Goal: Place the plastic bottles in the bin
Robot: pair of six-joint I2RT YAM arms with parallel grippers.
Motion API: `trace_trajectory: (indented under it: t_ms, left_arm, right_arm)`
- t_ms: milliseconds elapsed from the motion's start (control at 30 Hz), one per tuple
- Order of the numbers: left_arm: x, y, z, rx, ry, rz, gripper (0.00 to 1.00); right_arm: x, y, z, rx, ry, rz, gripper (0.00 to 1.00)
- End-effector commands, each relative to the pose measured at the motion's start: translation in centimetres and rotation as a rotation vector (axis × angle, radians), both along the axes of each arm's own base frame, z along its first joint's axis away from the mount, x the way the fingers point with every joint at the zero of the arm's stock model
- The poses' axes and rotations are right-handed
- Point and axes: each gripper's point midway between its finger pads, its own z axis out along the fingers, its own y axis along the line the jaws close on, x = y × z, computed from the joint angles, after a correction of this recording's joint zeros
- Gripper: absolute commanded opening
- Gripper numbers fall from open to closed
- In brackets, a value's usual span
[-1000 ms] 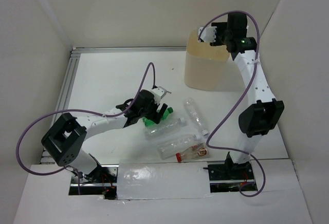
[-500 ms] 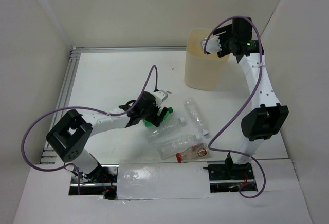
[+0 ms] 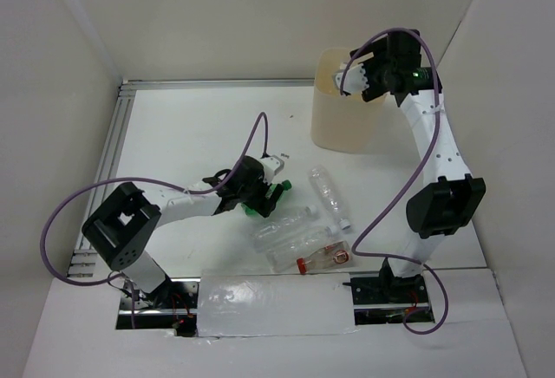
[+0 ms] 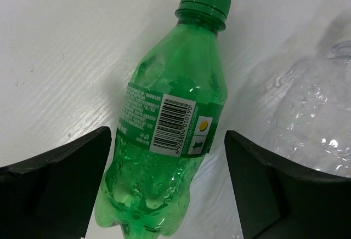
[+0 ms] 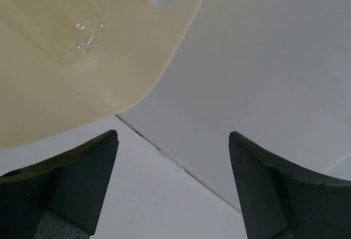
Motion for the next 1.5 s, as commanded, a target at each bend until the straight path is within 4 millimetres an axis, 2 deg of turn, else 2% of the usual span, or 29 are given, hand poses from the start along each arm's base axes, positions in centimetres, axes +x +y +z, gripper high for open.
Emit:
trace_trajectory:
  t_ms: [0, 100, 233, 300, 400, 433, 467, 533, 567, 633, 667, 700, 767, 800, 833, 900, 933, 1000, 1067, 1133, 1167, 1233, 1267, 1300, 1333, 1367, 1400, 1433, 1467]
  left_arm:
    - [0.7, -0.9, 0.8, -0.021, -0.022, -0.026, 0.95]
    - [0.6, -0.9, 0.4, -0.019, -0.01, -0.032, 0.94]
    - [0.6, -0.9, -0.8, 0.002, 0.015, -0.032, 0.89]
    - [0.8, -0.9, -1.2, 0.003, 0.028, -0.03, 0.78]
    - [0.9, -1.2, -1.2, 0.011, 0.049, -0.036, 0.59]
    - [1.2, -1.5, -0.6, 0.0, 0.035, -0.037, 0.48]
    - [1.3, -1.7, 0.4, -0.016, 0.026, -0.043, 0.43]
    - [1.9, -2.5, 3.4, -0.056, -0.032, -0.046, 0.37]
    - [2.1, -2.7, 5.2, -0.078, -0.058, -0.046, 0.33]
    - [3.1, -4.0, 11.6, -0.186, -0.162, -0.052, 0.27]
    - [3.4, -4.5, 14.1, -0.227, -0.199, -0.062, 0.24]
    - [3.7, -4.8, 16.8, -0.267, -0.248, -0.063, 0.16]
    - [4.7, -6.9, 23.3, -0.402, -0.354, -0.105, 0.1]
    - [4.9, -7.4, 25.7, -0.451, -0.393, -0.112, 0.07]
    - [5.5, -8.6, 28.7, -0.518, -0.428, -0.127, 0.07]
    - [6.4, -10.1, 32.9, -0.629, -0.514, -0.145, 0.07]
    - [7.2, -11.3, 33.0, -0.665, -0.501, -0.146, 0.07]
    - [8.1, -12.6, 38.0, -0.791, -0.59, -0.166, 0.07]
    - [9.8, -14.5, 40.0, -0.877, -0.604, -0.158, 0.08]
    - [11.1, -15.8, 41.5, -0.942, -0.632, -0.159, 0.1]
    - [11.7, -15.9, 43.9, -0.999, -0.666, -0.133, 0.13]
    - [14.6, -17.2, 42.3, -1.034, -0.653, -0.058, 0.2]
    - [14.4, -17.6, 44.9, -1.11, -0.702, -0.051, 0.24]
    - [15.5, -17.7, 45.0, -1.117, -0.717, -0.016, 0.3]
    - [17.2, -19.6, 42.2, -1.087, -0.684, 0.015, 0.33]
    - [17.9, -19.3, 44.6, -1.088, -0.739, 0.072, 0.36]
    - [19.0, -19.5, 44.1, -1.073, -0.756, 0.105, 0.39]
    - [20.2, -20.7, 41.7, -1.039, -0.753, 0.126, 0.51]
    - [21.1, -19.9, 42.5, -1.039, -0.8, 0.188, 0.54]
  right_arm:
    - [-1.0, 1.3, 1.5, -0.015, -0.013, 0.066, 0.88]
    - [-1.4, 2.4, 3.3, 0.132, -0.04, 0.063, 0.89]
    - [-2.9, 4.6, 10.0, 0.596, -0.122, 0.02, 0.95]
    - [-4.4, 5.6, 10.0, 0.833, -0.014, 0.004, 0.88]
    - [-7.8, 7.0, 8.5, 1.066, 0.149, -0.015, 0.65]
    - [-10.5, 7.5, 9.3, 1.179, 0.193, -0.02, 0.41]
    - [-11.5, 8.4, 5.9, 1.216, 0.297, -0.032, 0.32]
    - [-15.9, 9.8, 5.9, 1.315, 0.369, 0.018, 0.17]
    - [-16.4, 10.0, 2.7, 1.352, 0.426, -0.016, 0.14]
    - [-18.9, 10.1, 1.9, 1.429, 0.445, -0.054, 0.12]
    - [-19.2, 9.6, -1.0, 1.448, 0.482, -0.126, 0.18]
    - [-19.7, 9.5, -1.8, 1.458, 0.492, -0.15, 0.28]
    - [-21.3, 8.4, -3.5, 1.455, 0.51, -0.189, 0.58]
    - [-22.1, 8.4, -5.1, 1.431, 0.548, -0.191, 0.84]
    - [-23.0, 8.4, -5.3, 1.398, 0.548, -0.152, 1.0]
    - [-24.2, 8.5, -7.2, 1.373, 0.614, -0.182, 1.0]
    - [-24.8, 8.6, -8.1, 1.351, 0.633, -0.173, 1.0]
    - [-25.4, 8.1, -10.3, 1.349, 0.669, -0.241, 1.0]
    - [-25.6, 7.4, -11.3, 1.337, 0.645, -0.288, 0.7]
    - [-25.9, 7.1, -13.1, 1.336, 0.654, -0.339, 0.2]
    - [-26.0, 6.9, -13.4, 1.334, 0.644, -0.344, 0.0]
    - [-26.2, 6.5, -14.8, 1.338, 0.65, -0.382, 0.0]
    - [-25.9, 6.4, -15.0, 1.344, 0.64, -0.394, 0.0]
    - [-26.1, 6.3, -15.4, 1.35, 0.638, -0.409, 0.03]
    - [-26.1, 6.0, -15.9, 1.351, 0.637, -0.437, 0.06]
    - [-26.0, 6.0, -15.5, 1.353, 0.619, -0.423, 0.1]
    - [-26.1, 5.7, -15.8, 1.354, 0.607, -0.437, 0.18]
    - [-26.2, 5.7, -16.2, 1.353, 0.616, -0.445, 0.35]
    - [-26.3, 5.7, -15.9, 1.347, 0.602, -0.43, 0.45]
